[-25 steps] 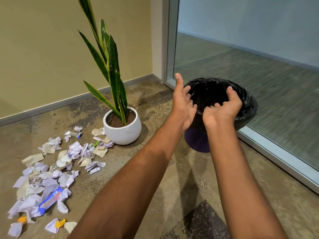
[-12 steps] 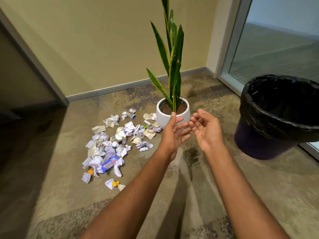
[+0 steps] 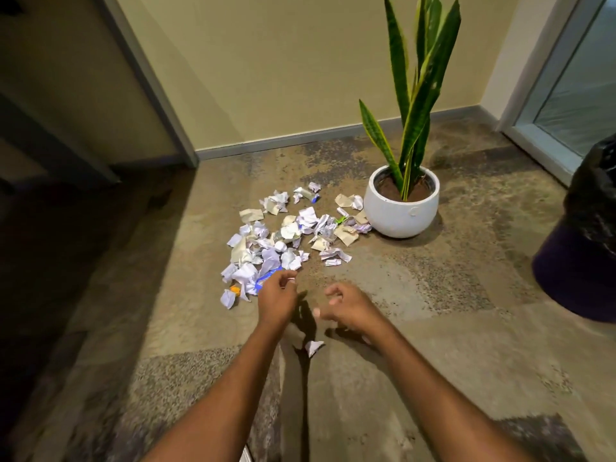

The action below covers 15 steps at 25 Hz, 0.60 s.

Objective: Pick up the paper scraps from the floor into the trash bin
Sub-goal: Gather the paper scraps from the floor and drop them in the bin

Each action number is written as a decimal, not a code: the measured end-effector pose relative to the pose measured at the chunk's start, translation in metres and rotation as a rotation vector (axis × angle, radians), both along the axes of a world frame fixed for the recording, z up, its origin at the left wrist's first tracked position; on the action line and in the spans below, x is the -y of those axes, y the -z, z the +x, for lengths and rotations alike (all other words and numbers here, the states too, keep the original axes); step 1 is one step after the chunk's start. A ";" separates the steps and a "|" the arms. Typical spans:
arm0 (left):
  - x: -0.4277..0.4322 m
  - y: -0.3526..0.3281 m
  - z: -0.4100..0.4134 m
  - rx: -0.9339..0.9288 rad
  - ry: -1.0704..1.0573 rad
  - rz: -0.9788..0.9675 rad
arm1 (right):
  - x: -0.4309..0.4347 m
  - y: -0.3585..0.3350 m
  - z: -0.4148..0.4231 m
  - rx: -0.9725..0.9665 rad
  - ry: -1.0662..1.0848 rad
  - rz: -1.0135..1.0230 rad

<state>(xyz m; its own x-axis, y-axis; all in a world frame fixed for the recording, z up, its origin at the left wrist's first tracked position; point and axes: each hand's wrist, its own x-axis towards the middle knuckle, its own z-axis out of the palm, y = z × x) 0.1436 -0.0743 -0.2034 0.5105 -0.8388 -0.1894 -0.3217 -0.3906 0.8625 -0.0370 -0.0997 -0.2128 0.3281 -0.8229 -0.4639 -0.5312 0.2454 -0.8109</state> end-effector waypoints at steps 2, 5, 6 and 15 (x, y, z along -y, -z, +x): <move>-0.021 0.012 0.030 0.426 0.047 0.025 | -0.019 0.010 0.014 -0.246 -0.219 -0.134; -0.044 0.023 0.066 0.596 -0.017 0.181 | -0.048 0.034 0.033 -0.394 -0.310 -0.309; -0.047 0.023 0.076 0.552 -0.042 0.238 | -0.050 0.037 0.040 -0.365 -0.292 -0.342; -0.041 0.049 0.120 0.384 0.251 0.335 | -0.036 0.037 0.111 -0.279 -0.135 -0.389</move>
<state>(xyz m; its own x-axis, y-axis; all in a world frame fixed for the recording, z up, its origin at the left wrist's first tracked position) 0.2632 -0.0333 -0.2522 0.3879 -0.8694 -0.3059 -0.7061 -0.4937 0.5076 0.0740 -0.0635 -0.2500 0.3511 -0.9111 -0.2159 -0.7471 -0.1336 -0.6511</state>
